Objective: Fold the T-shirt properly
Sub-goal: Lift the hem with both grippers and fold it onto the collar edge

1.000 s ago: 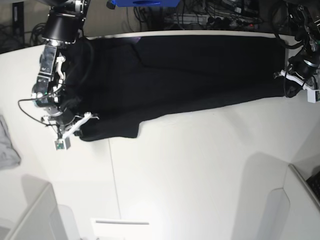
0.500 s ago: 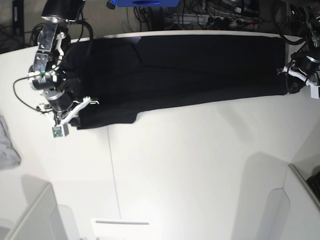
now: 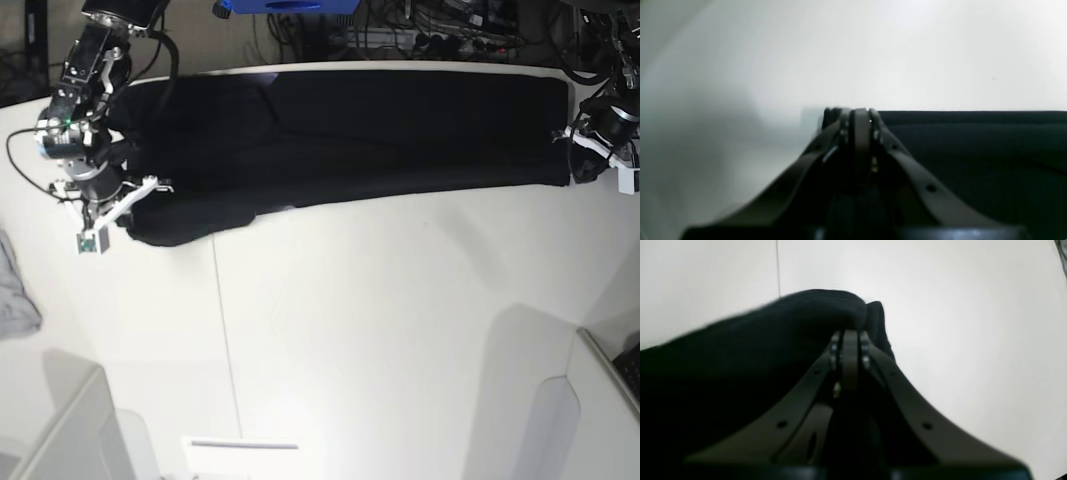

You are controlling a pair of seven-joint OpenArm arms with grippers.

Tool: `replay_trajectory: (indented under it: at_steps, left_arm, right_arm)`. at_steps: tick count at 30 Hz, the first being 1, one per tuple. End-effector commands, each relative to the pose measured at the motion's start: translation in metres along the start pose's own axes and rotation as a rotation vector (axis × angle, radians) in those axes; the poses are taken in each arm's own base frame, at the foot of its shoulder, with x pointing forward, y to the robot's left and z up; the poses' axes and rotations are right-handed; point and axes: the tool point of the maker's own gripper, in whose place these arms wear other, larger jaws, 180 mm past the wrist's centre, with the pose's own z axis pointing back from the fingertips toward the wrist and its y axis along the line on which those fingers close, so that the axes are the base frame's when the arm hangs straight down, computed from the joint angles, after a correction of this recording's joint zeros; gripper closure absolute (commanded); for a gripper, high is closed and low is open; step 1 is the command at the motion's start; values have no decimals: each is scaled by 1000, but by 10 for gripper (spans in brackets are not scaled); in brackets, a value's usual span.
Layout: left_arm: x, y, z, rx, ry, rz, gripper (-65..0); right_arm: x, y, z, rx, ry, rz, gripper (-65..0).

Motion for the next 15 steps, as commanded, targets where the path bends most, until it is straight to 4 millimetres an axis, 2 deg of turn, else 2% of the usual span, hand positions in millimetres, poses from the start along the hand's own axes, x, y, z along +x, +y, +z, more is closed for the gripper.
replay_trajectory:
  at_steps: [1,9,15]
  left_arm:
    - [13,0,4,-4,-38,-25,0]
    - [12,0,4,-6,-35,-26,0]
    - [1,3,7,4,-5,-31,0]
  right_arm:
    - [6,-1,5,-5,-31,16,0]
    - [-20,7,7,9,24,-11,0]
    - [-32,7,10,8,52,-10,0]
